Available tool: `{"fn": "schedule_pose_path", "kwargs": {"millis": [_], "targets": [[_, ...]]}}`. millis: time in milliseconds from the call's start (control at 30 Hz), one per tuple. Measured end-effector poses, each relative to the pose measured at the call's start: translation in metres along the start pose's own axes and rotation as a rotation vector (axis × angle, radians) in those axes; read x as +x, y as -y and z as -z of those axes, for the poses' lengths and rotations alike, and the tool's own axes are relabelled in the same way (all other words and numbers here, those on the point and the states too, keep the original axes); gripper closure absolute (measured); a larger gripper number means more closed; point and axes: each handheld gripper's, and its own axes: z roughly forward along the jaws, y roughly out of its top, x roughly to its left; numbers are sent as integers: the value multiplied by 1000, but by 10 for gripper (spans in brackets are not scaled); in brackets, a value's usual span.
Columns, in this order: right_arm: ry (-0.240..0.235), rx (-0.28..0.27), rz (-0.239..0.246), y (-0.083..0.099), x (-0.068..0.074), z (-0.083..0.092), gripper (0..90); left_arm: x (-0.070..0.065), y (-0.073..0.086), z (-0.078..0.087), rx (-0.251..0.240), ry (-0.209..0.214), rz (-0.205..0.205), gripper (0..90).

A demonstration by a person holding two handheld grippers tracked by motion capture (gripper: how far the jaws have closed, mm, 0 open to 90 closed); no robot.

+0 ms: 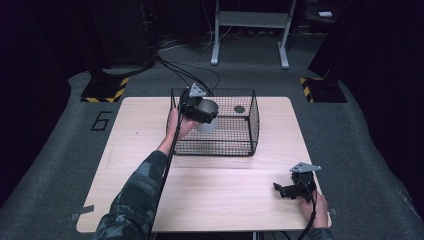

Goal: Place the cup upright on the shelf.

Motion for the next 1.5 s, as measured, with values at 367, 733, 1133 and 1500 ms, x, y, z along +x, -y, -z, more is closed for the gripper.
{"fn": "schedule_pose_path", "kwargs": {"millis": [367,733,1133,1500], "targets": [[0,1,-6,0,0,0,0,2,2,-19,56,5,-9,65],[0,1,-6,0,0,0,0,-1,3,-33,99,13,-11,64],[0,1,-6,0,0,0,0,-5,8,-46,144,43,6,64],[0,0,-9,0,0,0,0,-9,12,-55,179,62,2,64]]}}
